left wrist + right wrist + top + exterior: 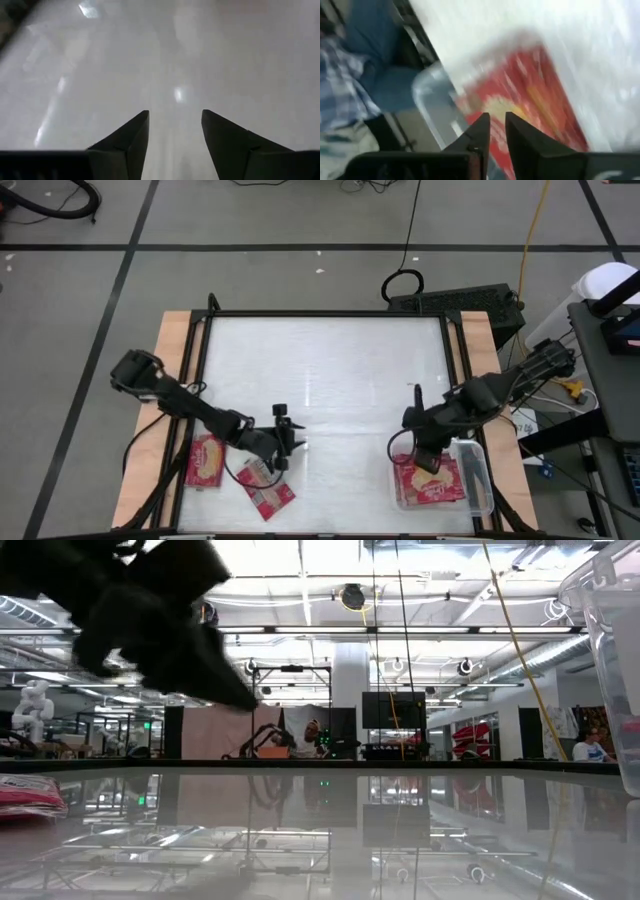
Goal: Sort popcorn bags into baskets
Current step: Put the red popcorn pack into the transparent bin
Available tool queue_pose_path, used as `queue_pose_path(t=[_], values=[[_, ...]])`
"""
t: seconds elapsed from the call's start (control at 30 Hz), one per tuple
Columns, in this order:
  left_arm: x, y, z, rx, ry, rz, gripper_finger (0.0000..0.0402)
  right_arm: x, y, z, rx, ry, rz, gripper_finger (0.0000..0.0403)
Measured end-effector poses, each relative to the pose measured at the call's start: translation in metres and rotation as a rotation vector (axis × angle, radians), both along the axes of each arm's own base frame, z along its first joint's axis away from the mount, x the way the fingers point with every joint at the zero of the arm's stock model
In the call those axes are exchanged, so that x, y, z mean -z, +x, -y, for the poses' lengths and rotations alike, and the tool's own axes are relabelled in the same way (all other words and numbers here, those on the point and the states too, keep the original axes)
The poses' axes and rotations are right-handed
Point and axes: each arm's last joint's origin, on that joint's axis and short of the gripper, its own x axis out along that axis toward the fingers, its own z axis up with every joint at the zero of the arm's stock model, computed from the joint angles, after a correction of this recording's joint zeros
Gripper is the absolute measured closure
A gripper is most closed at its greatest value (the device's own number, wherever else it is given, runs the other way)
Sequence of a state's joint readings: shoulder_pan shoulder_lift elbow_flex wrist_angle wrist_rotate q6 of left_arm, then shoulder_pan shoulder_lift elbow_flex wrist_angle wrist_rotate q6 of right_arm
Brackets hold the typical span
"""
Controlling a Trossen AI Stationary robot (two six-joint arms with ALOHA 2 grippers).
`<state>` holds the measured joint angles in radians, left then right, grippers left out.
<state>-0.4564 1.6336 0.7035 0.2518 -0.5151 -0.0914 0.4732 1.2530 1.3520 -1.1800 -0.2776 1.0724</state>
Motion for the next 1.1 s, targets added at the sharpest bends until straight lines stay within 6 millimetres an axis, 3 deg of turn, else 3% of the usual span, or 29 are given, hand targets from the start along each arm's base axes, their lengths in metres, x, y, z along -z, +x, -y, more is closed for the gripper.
queue_pose_path(t=[0.17, 0.37, 0.5, 0.7, 0.9, 1.1], values=[[-0.011, -0.017, -0.004, 0.069, -0.031, -0.123, 0.0215, -0.026, 0.008, 0.005, 0.019, -0.174, 0.247, 0.0364], [-0.006, -0.031, -0.007, 0.096, -0.145, -0.3, 0.0215, -0.023, 0.03, 0.008, -0.011, -0.346, 0.432, 0.0368], [0.0, -0.042, 0.0, 0.17, -0.202, -0.421, 0.0209, -0.003, 0.056, 0.003, -0.09, -0.386, 0.521, 0.0368], [0.001, -0.052, 0.009, 0.202, -0.223, -0.492, 0.0169, 0.042, 0.092, -0.008, -0.186, -0.426, 0.658, 0.0368], [-0.001, -0.053, 0.018, 0.353, -0.298, -0.503, 0.0144, 0.083, 0.111, -0.008, -0.234, -0.47, 0.713, 0.0368], [-0.004, -0.048, 0.019, 0.413, -0.285, -0.448, 0.0149, 0.115, 0.116, 0.003, -0.239, -0.504, 0.78, 0.0368]])
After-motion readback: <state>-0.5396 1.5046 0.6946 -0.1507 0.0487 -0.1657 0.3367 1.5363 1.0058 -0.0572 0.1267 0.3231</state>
